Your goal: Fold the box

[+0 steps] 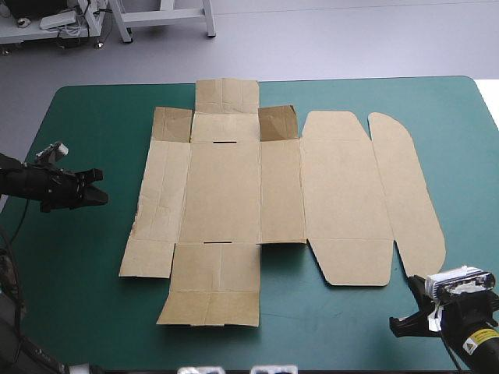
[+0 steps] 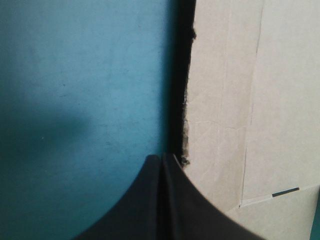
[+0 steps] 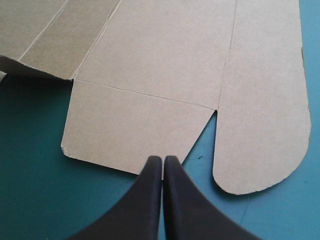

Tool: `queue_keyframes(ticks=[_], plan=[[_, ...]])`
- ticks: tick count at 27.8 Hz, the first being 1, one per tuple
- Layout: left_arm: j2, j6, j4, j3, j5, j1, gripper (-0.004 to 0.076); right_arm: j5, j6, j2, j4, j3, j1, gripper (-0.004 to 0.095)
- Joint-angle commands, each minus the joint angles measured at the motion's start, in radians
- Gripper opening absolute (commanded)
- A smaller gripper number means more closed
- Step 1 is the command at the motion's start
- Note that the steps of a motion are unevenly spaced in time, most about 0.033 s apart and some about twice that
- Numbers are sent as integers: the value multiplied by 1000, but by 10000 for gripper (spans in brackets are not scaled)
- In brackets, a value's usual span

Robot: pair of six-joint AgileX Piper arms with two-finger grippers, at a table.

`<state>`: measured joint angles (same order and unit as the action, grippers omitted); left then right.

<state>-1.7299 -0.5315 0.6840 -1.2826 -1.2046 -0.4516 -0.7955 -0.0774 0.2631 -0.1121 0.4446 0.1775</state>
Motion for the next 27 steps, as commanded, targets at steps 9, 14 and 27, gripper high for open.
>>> queue_keyframes(ticks=[9, 14, 27], plan=[[26, -19, 54, 9, -91, 2, 353, 92, -5, 8, 1, 15, -1, 0], [25, -76, 70, 101, -84, 2, 505, 92, -5, 8, 1, 15, -1, 0], [-70, -143, 197, 152, -67, 57, 504, 92, -5, 8, 1, 15, -1, 0]])
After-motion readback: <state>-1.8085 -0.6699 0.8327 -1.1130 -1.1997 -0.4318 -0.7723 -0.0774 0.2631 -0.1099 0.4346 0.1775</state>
